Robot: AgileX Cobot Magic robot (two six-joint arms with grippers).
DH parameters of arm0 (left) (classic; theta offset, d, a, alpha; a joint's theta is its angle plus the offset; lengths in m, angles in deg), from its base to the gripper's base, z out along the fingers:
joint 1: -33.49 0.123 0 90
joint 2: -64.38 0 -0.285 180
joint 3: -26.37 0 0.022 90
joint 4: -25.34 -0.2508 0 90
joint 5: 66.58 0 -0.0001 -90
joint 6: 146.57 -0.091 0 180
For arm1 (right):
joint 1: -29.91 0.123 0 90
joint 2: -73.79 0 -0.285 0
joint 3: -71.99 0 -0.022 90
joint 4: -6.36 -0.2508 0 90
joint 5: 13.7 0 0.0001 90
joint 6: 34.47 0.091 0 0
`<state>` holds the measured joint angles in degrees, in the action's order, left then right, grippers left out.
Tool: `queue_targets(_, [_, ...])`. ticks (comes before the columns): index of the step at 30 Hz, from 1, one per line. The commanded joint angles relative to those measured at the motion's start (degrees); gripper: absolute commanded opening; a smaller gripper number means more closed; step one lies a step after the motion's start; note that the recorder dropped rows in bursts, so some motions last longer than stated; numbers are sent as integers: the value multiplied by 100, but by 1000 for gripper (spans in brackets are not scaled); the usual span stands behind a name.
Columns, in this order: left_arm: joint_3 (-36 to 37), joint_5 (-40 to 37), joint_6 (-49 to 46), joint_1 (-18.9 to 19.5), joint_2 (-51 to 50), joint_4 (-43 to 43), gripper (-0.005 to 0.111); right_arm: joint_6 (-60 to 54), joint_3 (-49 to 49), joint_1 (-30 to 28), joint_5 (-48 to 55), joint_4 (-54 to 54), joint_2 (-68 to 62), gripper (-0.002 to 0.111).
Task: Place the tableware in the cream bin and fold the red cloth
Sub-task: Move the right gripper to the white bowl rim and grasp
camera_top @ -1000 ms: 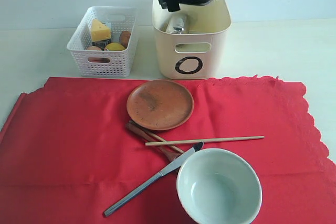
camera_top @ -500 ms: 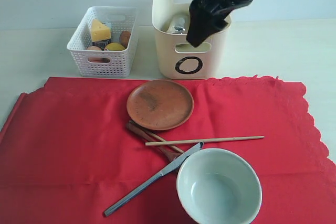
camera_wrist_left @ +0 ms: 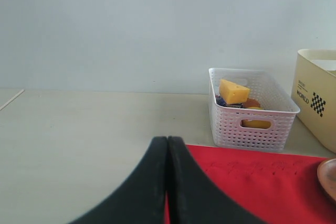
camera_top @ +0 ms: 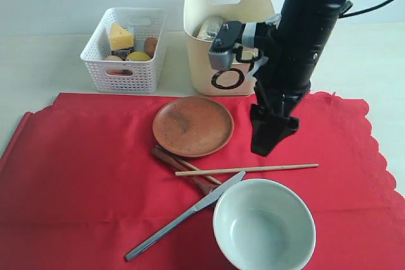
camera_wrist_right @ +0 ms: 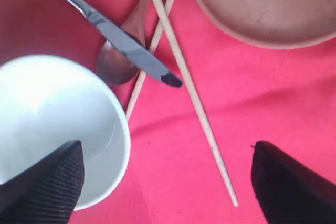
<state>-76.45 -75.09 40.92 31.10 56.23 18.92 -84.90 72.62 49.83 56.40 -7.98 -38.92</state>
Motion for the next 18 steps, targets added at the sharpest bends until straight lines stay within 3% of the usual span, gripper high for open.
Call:
queue_targets(1, [3,26,15,12,36,6,1,-99,-386,11,-265,297,3,82])
queue_targets(13, [3,26,2,12,36,6,1,-752,-860,11,-697,-595,-240,81])
queue_targets(18, [3,26,15,12,36,6,1,-752,-860,11,-688,-377,-903,81])
